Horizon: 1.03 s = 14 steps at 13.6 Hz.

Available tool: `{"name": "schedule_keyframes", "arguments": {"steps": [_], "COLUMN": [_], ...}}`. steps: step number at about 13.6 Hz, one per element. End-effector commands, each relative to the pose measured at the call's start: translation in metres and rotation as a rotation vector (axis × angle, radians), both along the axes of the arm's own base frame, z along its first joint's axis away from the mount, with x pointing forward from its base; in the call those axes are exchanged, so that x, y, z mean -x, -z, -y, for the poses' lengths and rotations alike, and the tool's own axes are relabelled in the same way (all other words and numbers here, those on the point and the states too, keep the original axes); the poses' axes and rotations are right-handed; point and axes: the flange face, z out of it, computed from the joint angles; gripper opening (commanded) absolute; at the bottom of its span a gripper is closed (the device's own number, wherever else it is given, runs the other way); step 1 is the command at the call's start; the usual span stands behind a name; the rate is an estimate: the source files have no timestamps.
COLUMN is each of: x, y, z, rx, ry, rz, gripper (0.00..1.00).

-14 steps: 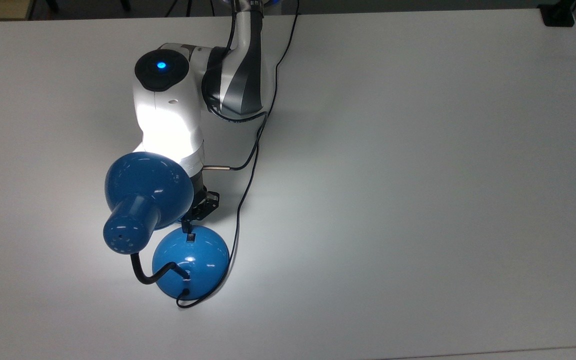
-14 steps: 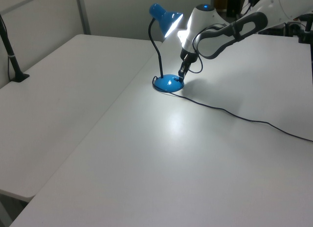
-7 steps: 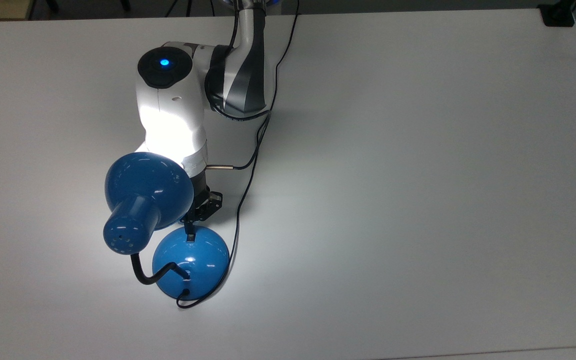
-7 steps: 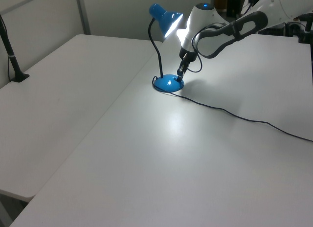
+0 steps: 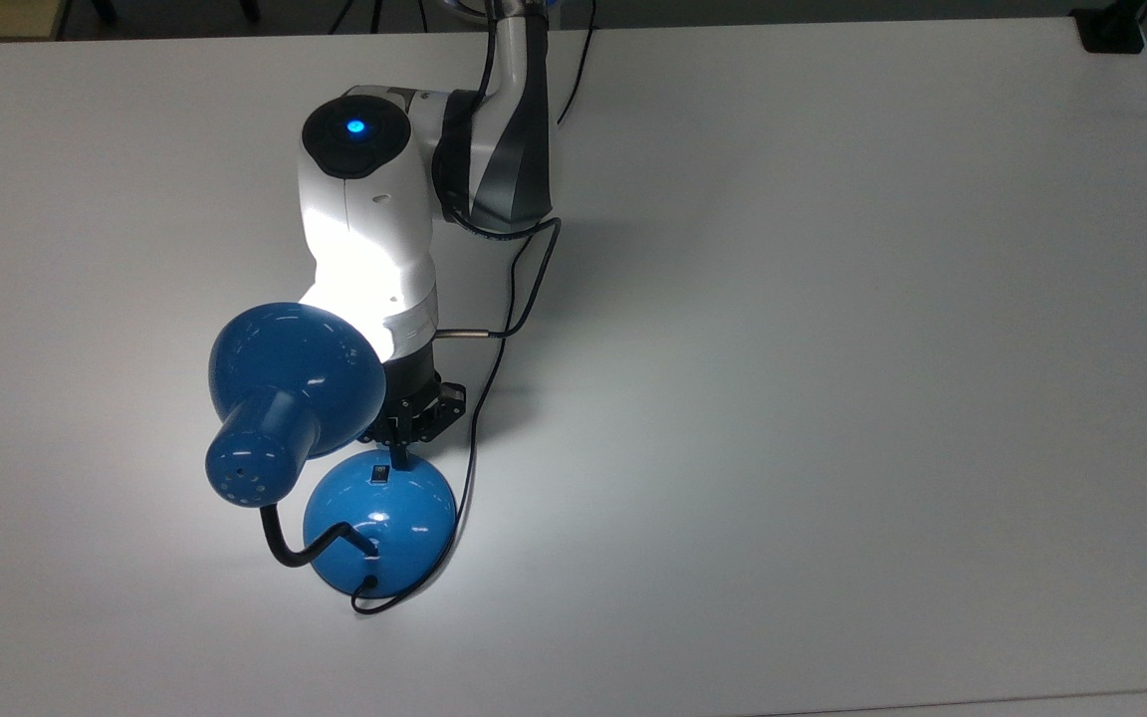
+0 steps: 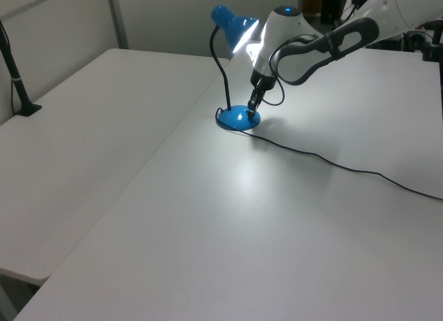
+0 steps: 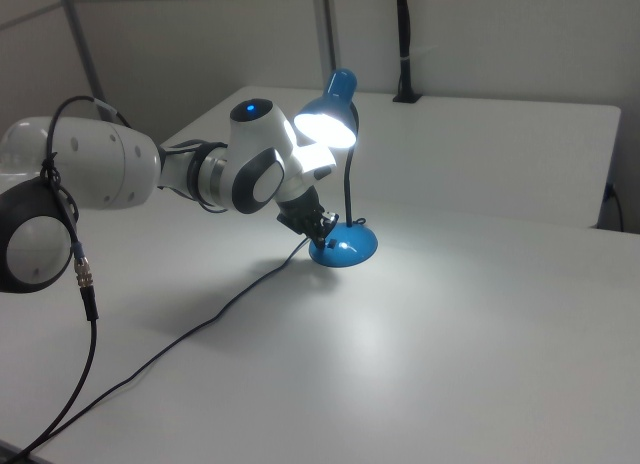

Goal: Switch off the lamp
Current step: 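Press down on the base switch with the gripper fingers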

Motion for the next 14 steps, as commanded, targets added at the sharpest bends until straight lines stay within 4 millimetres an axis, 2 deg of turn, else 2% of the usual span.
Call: {"name": "schedule_keyframes", "arguments": {"steps": [1, 4, 14], "x": [0.0, -0.004, -0.001], "y": [-0.003, -0.01, -0.004], "z": [-0.001, 0.003, 0.011], "rx": [-0.008, -0.015, 0.003], "ry": [0.011, 0.041, 0.024], "rz": [0.023, 0.095, 0.087], "gripper": [0.0, 0.0, 0.0]}}
